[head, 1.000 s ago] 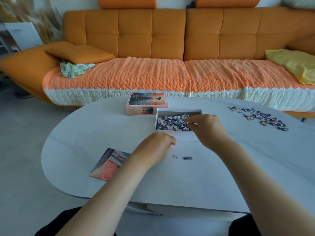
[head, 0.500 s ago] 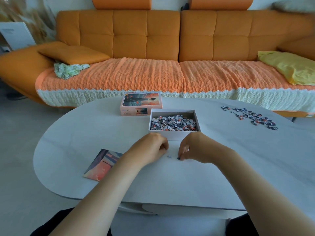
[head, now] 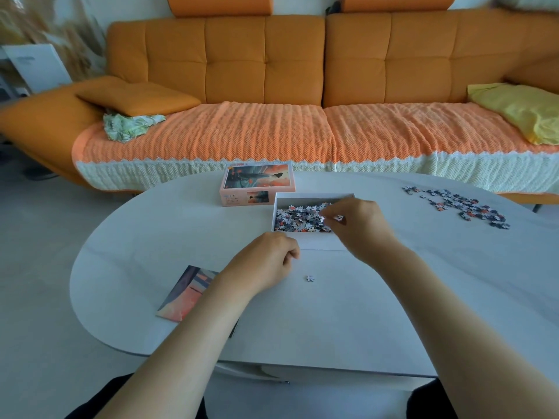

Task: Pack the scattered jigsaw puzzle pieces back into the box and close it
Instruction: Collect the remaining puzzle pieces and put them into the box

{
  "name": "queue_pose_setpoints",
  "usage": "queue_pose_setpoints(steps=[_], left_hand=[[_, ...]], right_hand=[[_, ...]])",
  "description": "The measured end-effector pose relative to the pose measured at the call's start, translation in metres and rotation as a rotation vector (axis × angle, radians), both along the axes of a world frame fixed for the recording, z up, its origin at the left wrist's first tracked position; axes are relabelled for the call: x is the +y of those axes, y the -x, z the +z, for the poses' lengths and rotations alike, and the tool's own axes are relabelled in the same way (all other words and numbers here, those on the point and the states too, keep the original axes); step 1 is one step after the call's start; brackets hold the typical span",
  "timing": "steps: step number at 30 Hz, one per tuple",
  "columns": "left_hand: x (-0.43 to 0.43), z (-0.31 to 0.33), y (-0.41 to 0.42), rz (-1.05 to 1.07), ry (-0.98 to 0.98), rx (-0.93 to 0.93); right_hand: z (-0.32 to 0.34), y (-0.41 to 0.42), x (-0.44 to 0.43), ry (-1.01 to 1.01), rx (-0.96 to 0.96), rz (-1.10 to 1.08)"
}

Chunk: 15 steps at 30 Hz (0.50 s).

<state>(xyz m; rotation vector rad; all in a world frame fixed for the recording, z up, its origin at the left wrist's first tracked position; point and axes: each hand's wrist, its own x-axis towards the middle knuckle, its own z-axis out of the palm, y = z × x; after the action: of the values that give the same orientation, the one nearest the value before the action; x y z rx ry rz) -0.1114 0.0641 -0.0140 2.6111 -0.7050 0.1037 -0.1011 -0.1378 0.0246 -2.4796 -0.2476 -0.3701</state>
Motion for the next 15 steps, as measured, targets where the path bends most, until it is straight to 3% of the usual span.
queue_pose_setpoints(steps=[2, 4, 7, 10, 15], left_hand=[[0.001, 0.000, -0.002, 0.000, 0.025, 0.003], [0.002, 0.000, -0.004, -0.005, 0.044, 0.014], [0.004, 0.003, -0.007, -0.020, 0.062, 0.023], [0.004, 0.010, -0.008, -0.019, 0.219, 0.029], [-0.003, 0.023, -0.025, 0.081, 0.442, -0.142]], right_hand=[[0.003, 0.005, 0.004, 0.056, 0.066, 0.153], [0.003, 0.012, 0.008, 0.182, 0.252, 0.295], [-0.005, 0.018, 0.013, 0.299, 0.452, 0.378], [-0.008, 0.019, 0.016, 0.295, 0.457, 0.360], [-0.007, 0.015, 0.011, 0.248, 0.408, 0.323]])
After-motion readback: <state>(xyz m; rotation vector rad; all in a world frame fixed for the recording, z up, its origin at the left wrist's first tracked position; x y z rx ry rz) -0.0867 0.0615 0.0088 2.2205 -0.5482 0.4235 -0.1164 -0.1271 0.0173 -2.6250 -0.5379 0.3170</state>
